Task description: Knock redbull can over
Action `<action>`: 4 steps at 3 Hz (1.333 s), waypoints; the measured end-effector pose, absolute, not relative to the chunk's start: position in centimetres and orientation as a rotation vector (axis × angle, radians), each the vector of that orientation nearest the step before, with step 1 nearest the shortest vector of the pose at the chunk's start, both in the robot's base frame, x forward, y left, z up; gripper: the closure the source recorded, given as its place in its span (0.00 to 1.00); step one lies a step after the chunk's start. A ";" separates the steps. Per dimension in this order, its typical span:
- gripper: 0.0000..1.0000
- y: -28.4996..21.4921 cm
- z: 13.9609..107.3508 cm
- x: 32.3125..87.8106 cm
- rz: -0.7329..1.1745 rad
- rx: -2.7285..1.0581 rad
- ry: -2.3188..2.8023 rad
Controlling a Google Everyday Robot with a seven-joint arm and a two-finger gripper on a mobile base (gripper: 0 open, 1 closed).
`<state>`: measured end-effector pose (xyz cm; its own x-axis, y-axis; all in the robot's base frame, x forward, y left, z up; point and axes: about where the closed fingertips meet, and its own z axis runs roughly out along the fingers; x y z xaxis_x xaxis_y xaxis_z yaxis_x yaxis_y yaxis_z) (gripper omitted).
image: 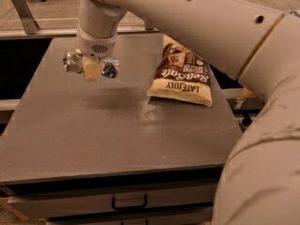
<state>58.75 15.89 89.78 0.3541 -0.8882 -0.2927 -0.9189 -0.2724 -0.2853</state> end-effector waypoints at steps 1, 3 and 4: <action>0.81 13.7 88.2 60.4 -0.088 -2.269 1.667; 0.35 11.9 85.7 60.4 -0.178 -2.275 1.777; 0.12 11.3 85.6 59.9 -0.190 -2.245 1.795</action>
Offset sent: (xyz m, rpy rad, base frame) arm 0.0253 -0.0473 -0.0458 -0.2934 -0.0596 -0.1436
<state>59.89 11.29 85.61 0.2283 -0.9718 -0.0597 -0.9377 -0.2029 -0.2821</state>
